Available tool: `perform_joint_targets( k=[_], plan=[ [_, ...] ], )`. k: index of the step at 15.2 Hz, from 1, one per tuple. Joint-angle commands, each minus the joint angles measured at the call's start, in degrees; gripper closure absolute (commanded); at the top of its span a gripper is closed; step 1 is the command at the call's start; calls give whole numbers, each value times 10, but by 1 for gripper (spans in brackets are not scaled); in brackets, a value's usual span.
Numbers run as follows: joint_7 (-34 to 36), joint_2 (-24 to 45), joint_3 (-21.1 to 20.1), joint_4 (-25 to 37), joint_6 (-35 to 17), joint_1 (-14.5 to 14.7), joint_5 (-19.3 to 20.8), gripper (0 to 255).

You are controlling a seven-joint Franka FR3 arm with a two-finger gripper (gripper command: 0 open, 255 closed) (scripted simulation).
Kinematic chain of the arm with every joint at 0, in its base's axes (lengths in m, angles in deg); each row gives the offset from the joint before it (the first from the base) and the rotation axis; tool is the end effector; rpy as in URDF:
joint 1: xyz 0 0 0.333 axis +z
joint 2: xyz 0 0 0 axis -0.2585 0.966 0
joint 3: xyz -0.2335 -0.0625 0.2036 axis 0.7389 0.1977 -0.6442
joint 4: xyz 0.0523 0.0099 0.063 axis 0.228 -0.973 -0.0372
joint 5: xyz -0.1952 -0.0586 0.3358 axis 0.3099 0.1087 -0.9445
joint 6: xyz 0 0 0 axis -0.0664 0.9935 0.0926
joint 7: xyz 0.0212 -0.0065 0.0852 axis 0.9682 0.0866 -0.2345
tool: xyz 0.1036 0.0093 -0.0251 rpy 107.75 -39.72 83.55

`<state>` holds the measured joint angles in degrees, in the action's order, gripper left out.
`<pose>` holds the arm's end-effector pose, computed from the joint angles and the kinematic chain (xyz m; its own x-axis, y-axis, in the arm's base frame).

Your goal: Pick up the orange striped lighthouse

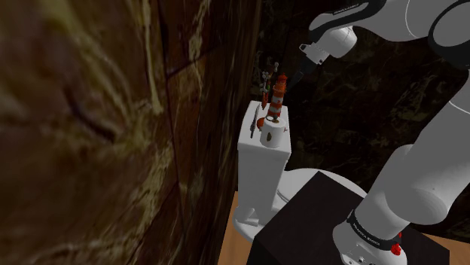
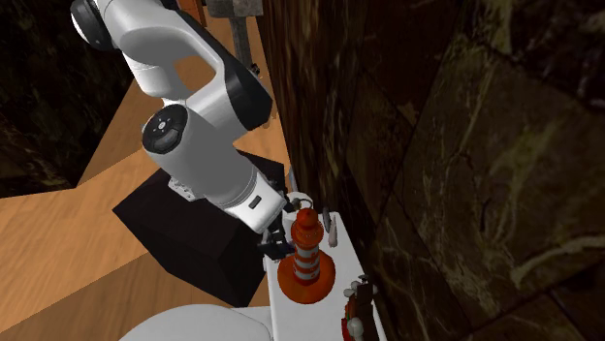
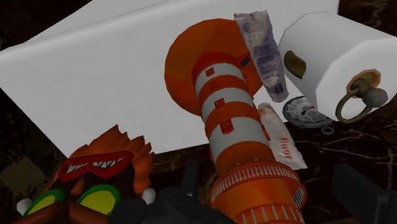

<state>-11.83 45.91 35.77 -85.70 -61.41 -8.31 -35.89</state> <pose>0.4765 -0.2773 0.4846 0.8481 0.3185 0.4234 0.4061 -0.9040 -0.1335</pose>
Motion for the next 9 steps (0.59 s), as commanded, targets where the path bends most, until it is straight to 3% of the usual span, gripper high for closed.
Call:
perform_joint_targets(
  k=[1,3,4,9],
  plan=[
    [-12,5,1,-14,-16,0,-9,0],
    [-12,5,1,-14,-16,0,-9,0],
    [-12,6,1,-13,-16,1,-9,255],
    [-12,7,1,-13,-15,0,-9,255]
  ],
)
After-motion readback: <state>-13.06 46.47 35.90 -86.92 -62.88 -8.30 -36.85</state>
